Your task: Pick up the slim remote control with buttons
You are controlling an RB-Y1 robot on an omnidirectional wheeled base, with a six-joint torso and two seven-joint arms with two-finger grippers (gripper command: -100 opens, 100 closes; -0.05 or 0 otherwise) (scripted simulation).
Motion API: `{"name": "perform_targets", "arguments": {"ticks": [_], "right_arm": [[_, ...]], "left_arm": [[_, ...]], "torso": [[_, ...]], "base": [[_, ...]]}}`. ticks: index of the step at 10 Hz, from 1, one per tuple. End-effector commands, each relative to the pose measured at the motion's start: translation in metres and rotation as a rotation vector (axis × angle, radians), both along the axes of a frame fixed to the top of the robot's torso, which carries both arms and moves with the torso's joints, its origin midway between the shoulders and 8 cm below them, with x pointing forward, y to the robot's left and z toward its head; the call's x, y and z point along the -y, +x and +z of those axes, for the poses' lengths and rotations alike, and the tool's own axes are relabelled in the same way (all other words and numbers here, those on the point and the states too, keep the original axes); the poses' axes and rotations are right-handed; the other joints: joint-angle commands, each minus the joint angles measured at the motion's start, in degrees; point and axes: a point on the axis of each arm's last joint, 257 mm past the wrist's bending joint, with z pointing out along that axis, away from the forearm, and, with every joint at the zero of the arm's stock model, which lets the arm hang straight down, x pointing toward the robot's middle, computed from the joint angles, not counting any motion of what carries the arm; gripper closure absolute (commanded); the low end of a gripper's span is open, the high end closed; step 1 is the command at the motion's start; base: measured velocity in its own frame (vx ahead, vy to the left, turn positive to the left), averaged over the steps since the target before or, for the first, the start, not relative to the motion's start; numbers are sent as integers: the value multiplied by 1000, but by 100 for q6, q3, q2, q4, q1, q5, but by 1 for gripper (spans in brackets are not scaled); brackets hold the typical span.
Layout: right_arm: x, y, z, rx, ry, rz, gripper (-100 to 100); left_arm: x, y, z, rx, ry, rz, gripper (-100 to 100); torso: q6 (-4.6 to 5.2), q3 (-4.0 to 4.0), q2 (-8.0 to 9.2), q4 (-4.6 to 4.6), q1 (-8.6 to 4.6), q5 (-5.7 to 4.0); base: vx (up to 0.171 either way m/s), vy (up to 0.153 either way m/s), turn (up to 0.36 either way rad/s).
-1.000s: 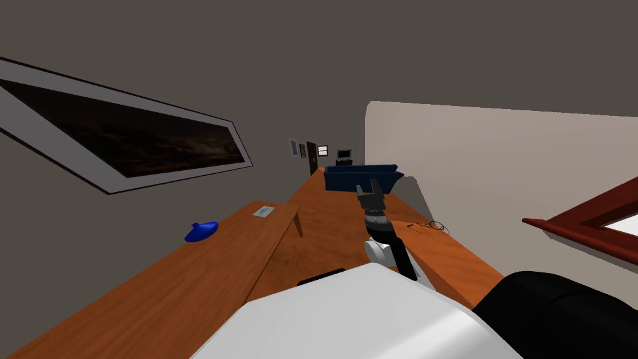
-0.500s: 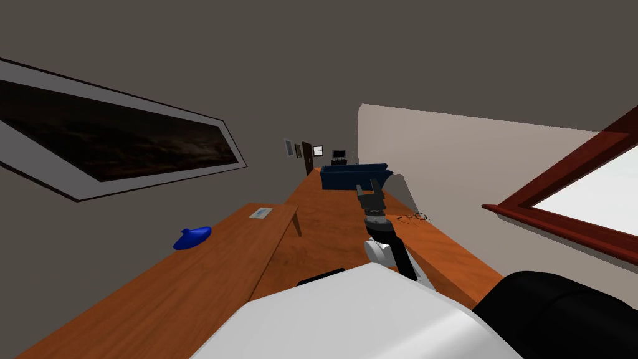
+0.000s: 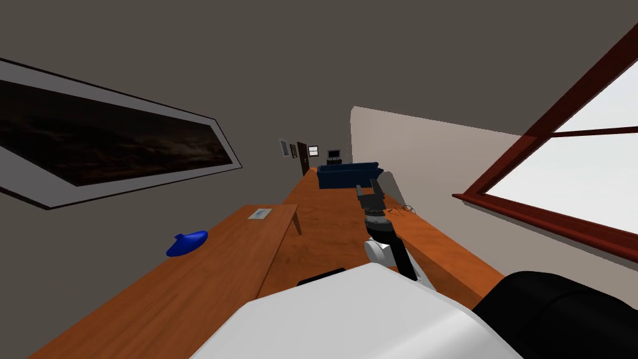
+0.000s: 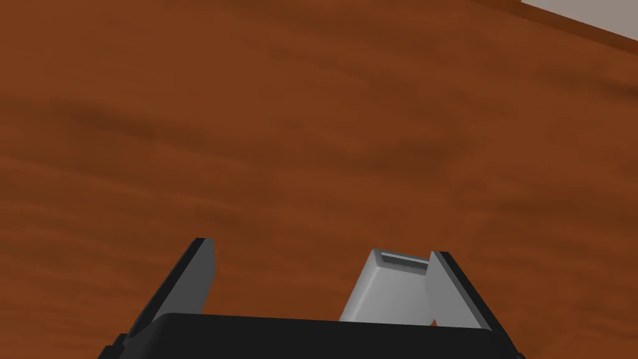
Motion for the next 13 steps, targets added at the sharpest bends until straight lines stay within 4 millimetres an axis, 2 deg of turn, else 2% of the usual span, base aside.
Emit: {"name": "perform_targets", "arguments": {"ticks": [1,6,8,11,12,13], "right_arm": [[0,0,0,0,0,0,0],[0,0,0,0,0,0,0],[0,0,0,0,0,0,0],[0,0,0,0,0,0,0],[0,0,0,0,0,0,0],[0,0,0,0,0,0,0]], "left_arm": [[-12,-5,4,-17,5,20,-100],[-18,-3,6,-13,-15,81,-100],[-10,6,1,6,-43,108,-100],[7,17,-9,29,-87,133,-100],[3,15,-8,25,-77,129,-100],[4,15,-8,25,-79,128,0]], "torso": [[0,0,0,0,0,0],[1,1,2,0,-4,-2],[1,8,14,3,32,6],[-2,6,10,3,-3,1],[-3,5,9,2,-18,-2],[-4,-6,-14,-2,-34,-7]], "base": [[-112,121,-207],[-110,129,-128],[-151,192,-184],[-145,98,-95],[-62,23,-19],[-12,6,3]]}}
